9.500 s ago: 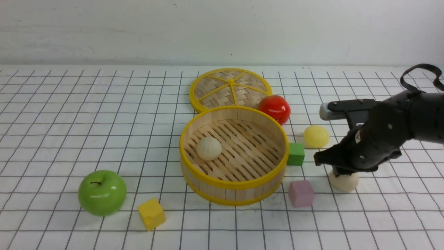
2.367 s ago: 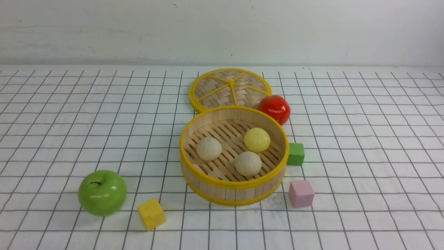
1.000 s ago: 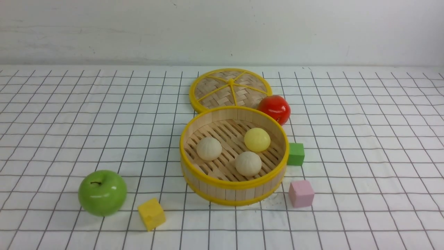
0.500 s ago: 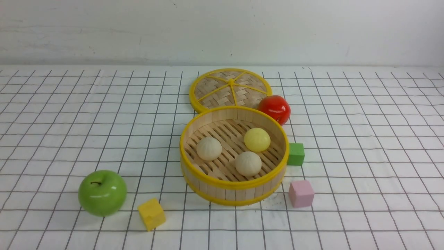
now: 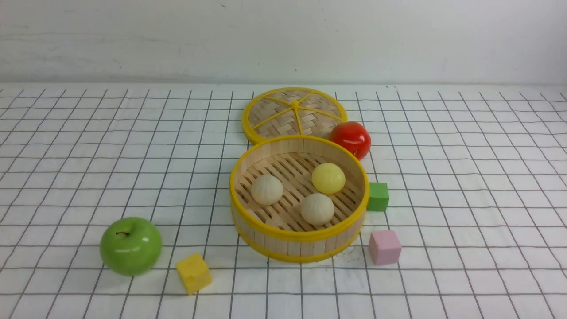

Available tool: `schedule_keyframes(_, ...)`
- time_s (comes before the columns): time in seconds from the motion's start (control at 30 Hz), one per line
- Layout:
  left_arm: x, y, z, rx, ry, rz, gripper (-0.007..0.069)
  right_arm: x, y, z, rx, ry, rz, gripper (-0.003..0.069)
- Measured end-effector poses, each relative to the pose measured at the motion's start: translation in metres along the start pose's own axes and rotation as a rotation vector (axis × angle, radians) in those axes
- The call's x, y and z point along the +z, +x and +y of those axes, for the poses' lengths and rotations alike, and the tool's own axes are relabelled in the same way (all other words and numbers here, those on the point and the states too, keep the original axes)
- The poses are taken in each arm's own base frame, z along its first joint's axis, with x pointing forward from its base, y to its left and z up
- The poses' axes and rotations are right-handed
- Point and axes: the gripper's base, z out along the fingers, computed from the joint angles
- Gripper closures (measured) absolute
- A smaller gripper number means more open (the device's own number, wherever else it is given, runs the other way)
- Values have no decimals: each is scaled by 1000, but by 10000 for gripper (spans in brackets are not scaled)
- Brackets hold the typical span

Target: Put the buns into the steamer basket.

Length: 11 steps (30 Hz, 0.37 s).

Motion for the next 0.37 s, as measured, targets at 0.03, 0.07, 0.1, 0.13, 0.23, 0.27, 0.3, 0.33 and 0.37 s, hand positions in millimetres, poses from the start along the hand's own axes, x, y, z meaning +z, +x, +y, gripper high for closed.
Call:
schedule_keyframes(0.03,0,0,0,0,0,1,450,0,0,0,0,0,0,620)
schedule_keyframes(0.07,0,0,0,0,0,1,449,0,0,0,0,0,0,620)
schedule_keyframes(0.1,0,0,0,0,0,1,449,0,0,0,0,0,0,620)
schedule_keyframes(0.13,0,0,0,0,0,1,448,0,0,0,0,0,0,620)
schedule_keyframes(0.23,0,0,0,0,0,1,443,0,0,0,0,0,0,620)
schedule_keyframes(0.27,0,0,0,0,0,1,443,0,0,0,0,0,0,620)
schedule_keyframes(0.3,0,0,0,0,0,1,442,0,0,0,0,0,0,620)
schedule_keyframes(0.33,0,0,0,0,0,1,441,0,0,0,0,0,0,620)
schedule_keyframes(0.37,0,0,0,0,0,1,441,0,0,0,0,0,0,620)
